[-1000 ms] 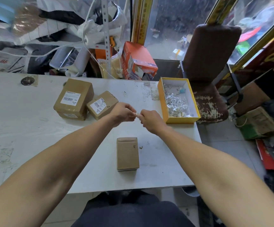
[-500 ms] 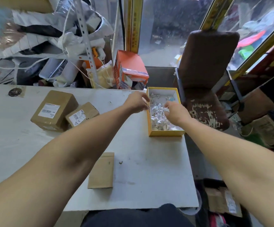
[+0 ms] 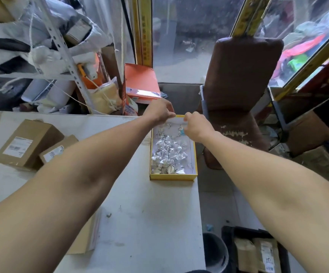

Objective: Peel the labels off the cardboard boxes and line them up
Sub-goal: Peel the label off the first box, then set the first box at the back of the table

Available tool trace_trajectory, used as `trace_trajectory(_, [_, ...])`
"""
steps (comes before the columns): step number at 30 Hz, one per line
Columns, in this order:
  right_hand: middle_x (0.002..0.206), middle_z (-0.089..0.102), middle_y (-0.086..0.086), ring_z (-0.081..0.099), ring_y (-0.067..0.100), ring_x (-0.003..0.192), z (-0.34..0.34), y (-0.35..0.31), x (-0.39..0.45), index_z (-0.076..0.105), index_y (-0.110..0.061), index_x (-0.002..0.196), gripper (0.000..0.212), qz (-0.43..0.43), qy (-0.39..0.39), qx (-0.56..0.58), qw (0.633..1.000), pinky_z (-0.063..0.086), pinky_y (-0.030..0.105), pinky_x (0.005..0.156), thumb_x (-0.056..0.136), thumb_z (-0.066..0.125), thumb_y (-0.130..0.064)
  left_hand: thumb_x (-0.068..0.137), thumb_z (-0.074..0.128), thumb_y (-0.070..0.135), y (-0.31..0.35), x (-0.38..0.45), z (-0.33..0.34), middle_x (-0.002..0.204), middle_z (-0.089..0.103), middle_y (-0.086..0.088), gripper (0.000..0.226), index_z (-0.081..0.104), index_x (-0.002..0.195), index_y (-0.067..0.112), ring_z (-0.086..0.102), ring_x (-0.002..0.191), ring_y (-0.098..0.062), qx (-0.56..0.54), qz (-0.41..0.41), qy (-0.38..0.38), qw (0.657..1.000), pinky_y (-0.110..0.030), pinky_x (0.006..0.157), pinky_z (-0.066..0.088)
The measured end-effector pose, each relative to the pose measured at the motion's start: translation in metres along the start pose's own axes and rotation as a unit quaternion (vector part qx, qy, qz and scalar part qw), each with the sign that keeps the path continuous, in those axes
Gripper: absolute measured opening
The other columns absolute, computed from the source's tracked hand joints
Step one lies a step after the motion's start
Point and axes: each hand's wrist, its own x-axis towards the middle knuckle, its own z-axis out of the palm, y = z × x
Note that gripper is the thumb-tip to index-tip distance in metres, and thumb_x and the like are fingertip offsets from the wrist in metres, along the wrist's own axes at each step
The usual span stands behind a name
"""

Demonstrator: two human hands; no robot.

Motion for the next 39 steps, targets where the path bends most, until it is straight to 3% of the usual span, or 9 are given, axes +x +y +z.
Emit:
trace_trajectory(8, [0.127,0.05,0.015,0.046,0.035,0.119,0.009,-0.003,-0.007,0.051,-0.011,0.126,0.036,-0.006,-0.026,-0.004,1.0,0.044,0.047,0.098,0.091,0.047,-0.02,0.089,0.07,0.031,-0.011,-0.016,0.0,0.099,0.071,-0.002,0.022,0.074,0.099,0.011,0.065,0.091,-0.018,0.0,-0.015,-0.056,0.998,-0.029,0.077,0.049])
trace_trajectory(12, [0.129,0.05,0.014,0.045,0.034,0.12,0.019,-0.022,-0.023,0.051,-0.011,0.126,0.036,-0.009,-0.042,-0.013,0.999,0.045,0.046,0.097,0.091,0.048,-0.02,0.091,0.066,0.032,-0.031,-0.046,-0.003,0.105,0.072,-0.012,0.031,0.071,0.101,0.003,0.066,0.098,-0.029,0.077,-0.009,-0.096,0.992,-0.043,0.085,0.052])
trace_trajectory(15, [0.129,0.05,0.014,0.045,0.034,0.119,0.025,-0.044,-0.041,0.051,-0.011,0.126,0.036,-0.004,-0.037,-0.009,0.999,0.046,0.046,0.096,0.091,0.047,-0.017,0.089,0.068,0.037,-0.053,-0.071,-0.007,0.118,0.066,-0.01,0.036,0.066,0.115,0.013,0.06,0.108,-0.028,0.136,-0.001,-0.099,0.986,-0.039,0.091,0.05])
trace_trajectory(21, [0.128,0.053,0.01,0.049,0.03,0.117,0.057,-0.119,-0.094,0.053,-0.011,0.126,0.036,-0.006,-0.028,0.012,1.0,0.047,0.042,0.094,0.09,0.049,-0.013,0.082,0.066,0.053,-0.127,-0.154,-0.019,0.14,0.049,-0.008,0.067,0.046,0.141,0.027,0.043,0.126,-0.033,0.243,0.008,-0.128,0.961,-0.047,0.101,0.044])
trace_trajectory(29, [0.129,0.048,0.012,0.048,0.032,0.116,0.139,-0.235,-0.177,0.046,-0.014,0.13,0.037,-0.022,-0.091,0.008,0.996,0.042,0.039,0.087,0.093,0.046,-0.022,0.079,0.068,0.061,-0.252,-0.291,-0.04,0.144,0.044,-0.011,0.085,0.034,0.148,0.024,0.04,0.131,-0.033,0.198,-0.045,-0.171,0.964,-0.046,0.107,0.039])
trace_trajectory(34, [0.131,0.05,0.014,0.052,0.032,0.116,0.188,-0.28,-0.223,0.03,-0.017,0.142,0.062,0.034,-0.105,0.074,0.991,0.047,0.042,0.093,0.09,0.057,-0.04,0.071,0.076,0.062,-0.291,-0.353,-0.034,0.149,0.037,-0.017,0.113,0.013,0.155,0.019,0.037,0.135,-0.036,0.117,-0.073,-0.192,0.972,-0.048,0.11,0.036])
trace_trajectory(39, [0.13,0.051,0.006,0.054,0.024,0.11,0.207,-0.293,-0.26,0.008,-0.039,0.144,0.106,0.009,-0.181,0.152,0.972,0.049,0.042,0.093,0.064,0.076,-0.06,0.053,0.085,0.06,-0.301,-0.384,-0.017,0.129,0.051,-0.013,0.134,-0.005,0.15,0.034,0.05,0.119,-0.035,0.058,-0.031,-0.213,0.975,-0.049,0.099,0.046])
